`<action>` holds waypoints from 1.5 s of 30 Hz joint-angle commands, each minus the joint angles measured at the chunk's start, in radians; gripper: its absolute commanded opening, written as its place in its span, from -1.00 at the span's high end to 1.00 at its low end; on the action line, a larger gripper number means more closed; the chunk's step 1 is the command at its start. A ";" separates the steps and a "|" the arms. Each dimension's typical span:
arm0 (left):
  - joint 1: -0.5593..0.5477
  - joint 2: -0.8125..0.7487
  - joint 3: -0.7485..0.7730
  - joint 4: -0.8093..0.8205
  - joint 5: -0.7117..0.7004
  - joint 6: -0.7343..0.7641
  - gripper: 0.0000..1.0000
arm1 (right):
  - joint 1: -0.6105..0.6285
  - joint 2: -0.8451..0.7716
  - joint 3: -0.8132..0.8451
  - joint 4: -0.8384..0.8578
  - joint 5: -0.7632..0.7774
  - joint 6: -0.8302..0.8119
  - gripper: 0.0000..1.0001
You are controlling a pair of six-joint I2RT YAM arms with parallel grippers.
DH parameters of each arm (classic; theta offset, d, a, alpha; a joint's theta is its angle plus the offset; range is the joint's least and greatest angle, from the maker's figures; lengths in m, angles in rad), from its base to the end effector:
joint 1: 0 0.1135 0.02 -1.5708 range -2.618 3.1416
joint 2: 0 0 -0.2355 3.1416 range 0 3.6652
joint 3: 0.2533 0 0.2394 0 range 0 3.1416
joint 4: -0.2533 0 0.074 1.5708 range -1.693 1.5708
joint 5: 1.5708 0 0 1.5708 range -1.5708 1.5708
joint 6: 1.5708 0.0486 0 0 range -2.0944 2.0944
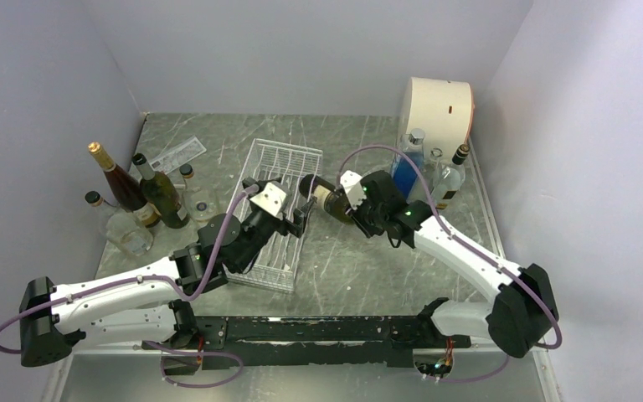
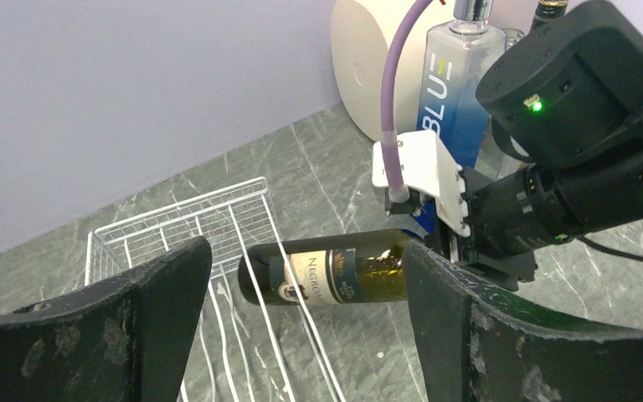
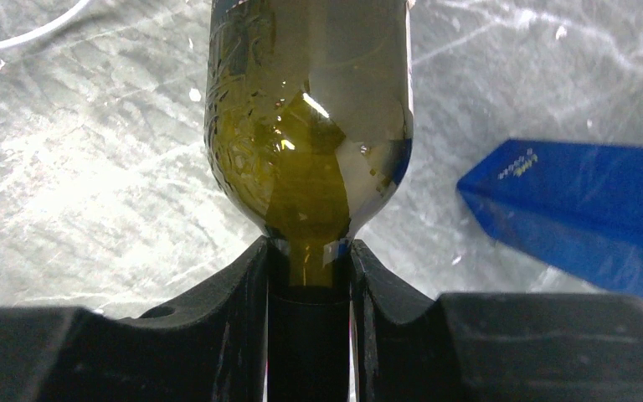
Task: Take the wine bottle off the wine rack
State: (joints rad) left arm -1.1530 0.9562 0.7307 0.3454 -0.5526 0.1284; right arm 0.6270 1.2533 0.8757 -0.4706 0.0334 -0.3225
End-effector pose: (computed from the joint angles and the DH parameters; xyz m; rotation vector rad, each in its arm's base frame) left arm 0.1199 -0.2072 0.3264 0.4824 1.4029 -0.4319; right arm 0.2156 0.1542 0.2156 -1.0929 2.1600 0.0988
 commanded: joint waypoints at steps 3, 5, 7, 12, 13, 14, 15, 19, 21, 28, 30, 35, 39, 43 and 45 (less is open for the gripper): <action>-0.010 -0.007 0.009 0.024 -0.016 0.020 -0.75 | 0.008 -0.128 0.052 -0.083 0.053 0.141 1.00; -0.011 0.001 0.011 0.022 -0.023 0.024 -0.75 | 0.008 -0.127 0.072 -0.114 0.060 0.170 1.00; -0.011 0.010 0.008 0.026 -0.025 0.028 -0.76 | 0.008 -0.120 0.095 -0.146 0.055 0.214 1.00; -0.011 0.050 0.013 0.024 -0.018 0.033 -0.75 | 0.006 -0.054 0.175 -0.260 0.052 0.367 1.00; -0.011 0.059 0.016 0.022 -0.014 0.035 -0.76 | 0.006 -0.039 0.189 -0.290 0.042 0.389 1.00; -0.011 0.067 0.017 0.020 -0.008 0.037 -0.77 | 0.005 -0.031 0.202 -0.314 0.035 0.413 1.00; -0.011 0.076 0.020 0.020 -0.004 0.038 -0.77 | 0.006 -0.029 0.210 -0.333 0.038 0.438 1.00; -0.011 0.102 0.017 0.028 0.021 0.045 -0.79 | 0.006 -0.079 0.235 -0.382 0.052 0.521 1.00; -0.011 0.113 0.015 0.034 0.058 0.055 -0.83 | 0.005 -0.105 0.251 -0.399 0.046 0.544 1.00; -0.053 0.168 -0.012 0.048 0.356 0.214 -0.88 | 0.004 -0.145 0.327 -0.483 -0.016 0.587 1.00; -0.075 0.185 -0.052 0.091 0.414 0.303 -0.91 | 0.005 -0.149 0.338 -0.498 -0.044 0.585 1.00; -0.099 0.234 -0.095 0.178 0.418 0.458 -0.94 | 0.005 -0.172 0.327 -0.522 -0.110 0.574 1.00; -0.098 0.297 -0.027 0.127 0.433 0.558 -0.91 | 0.004 -0.202 0.308 -0.539 -0.146 0.594 1.00; -0.099 0.401 0.025 0.133 0.422 0.682 -0.90 | 0.005 -0.232 0.289 -0.552 -0.189 0.602 1.00; -0.099 0.449 0.036 0.195 0.407 0.728 -0.92 | 0.005 -0.251 0.278 -0.558 -0.194 0.604 1.00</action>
State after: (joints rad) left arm -1.2484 1.3338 0.7227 0.4450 -0.1551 0.7067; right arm 0.6296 1.0630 1.1561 -1.0809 -0.1078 0.2665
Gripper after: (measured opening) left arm 0.951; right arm 0.362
